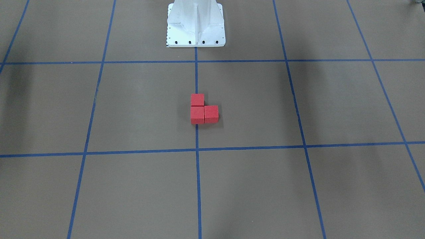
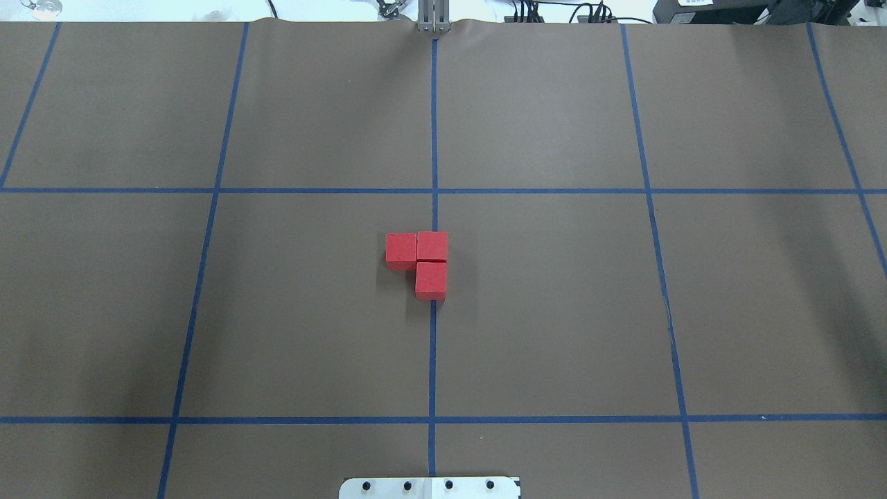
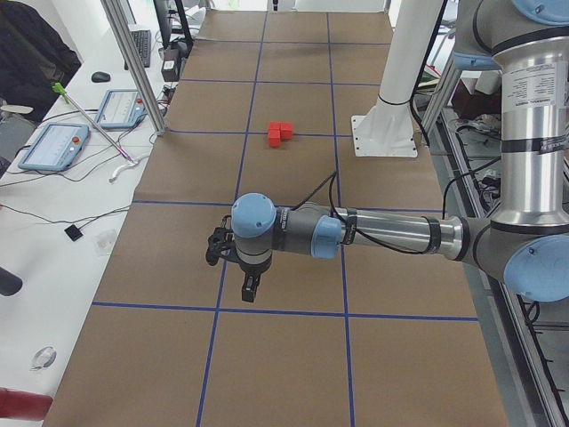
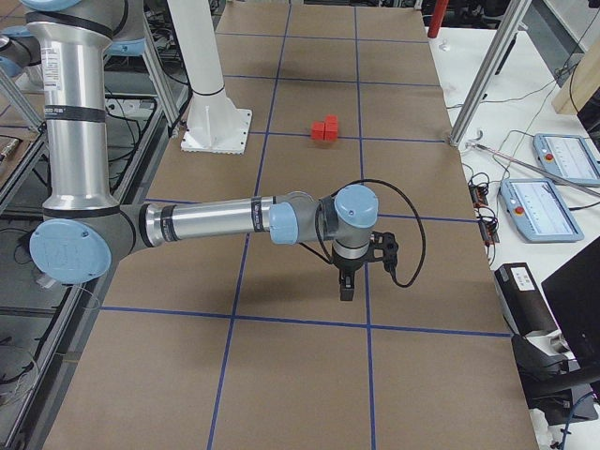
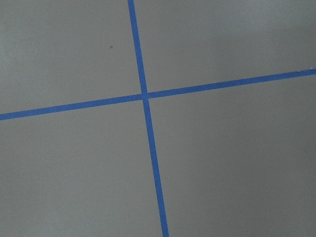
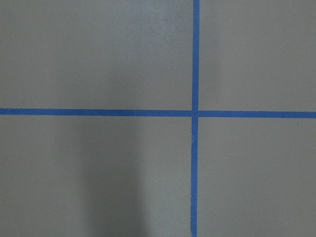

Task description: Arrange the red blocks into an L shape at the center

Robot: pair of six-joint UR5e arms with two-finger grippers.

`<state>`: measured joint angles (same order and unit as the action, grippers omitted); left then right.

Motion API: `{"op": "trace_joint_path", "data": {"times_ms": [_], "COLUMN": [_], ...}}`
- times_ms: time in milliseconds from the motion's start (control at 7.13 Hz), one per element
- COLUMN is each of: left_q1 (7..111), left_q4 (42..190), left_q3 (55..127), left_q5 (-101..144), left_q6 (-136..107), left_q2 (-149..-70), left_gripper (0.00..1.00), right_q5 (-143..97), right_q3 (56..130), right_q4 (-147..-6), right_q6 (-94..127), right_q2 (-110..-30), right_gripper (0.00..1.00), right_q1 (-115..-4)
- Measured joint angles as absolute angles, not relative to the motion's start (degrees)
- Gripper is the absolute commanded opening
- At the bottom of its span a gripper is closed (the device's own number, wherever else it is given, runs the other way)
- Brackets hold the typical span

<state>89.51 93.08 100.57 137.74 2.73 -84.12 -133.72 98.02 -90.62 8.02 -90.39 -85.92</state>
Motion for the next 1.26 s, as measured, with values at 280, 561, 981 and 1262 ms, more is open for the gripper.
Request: {"op": "trace_joint_path", "data": {"times_ms": [280,561,981,1262], "left_q1": [89.46,89.45,89.47,89.47], "left_q4": [93.08,93.06,93.07,93.06], "left_q3": [100.1,100.17,100.58,101.05], "left_q5": [137.72,137.71,137.74,137.82], "left_q6": [2.82,2.85,2.74,2.73], "left_q2": [-84.16,-84.42,-84.46,-84.55], "left_gripper": [1.0,1.0,1.0,1.0], "right_q5": [-134.47,-135.53,-136.01,-136.11], "right_q3": [97.37,97.21,97.25,97.32], "right_q4": [-90.54,-90.51,-89.11,-87.64], "right_q6": [8.0,8.0,8.31,8.33], "right_q2": [-90.29,-90.27,-90.44,-90.58], "right_gripper": [1.0,1.0,1.0,1.0], "right_q1": [-85.89,-85.87,-85.87,-85.81]}}
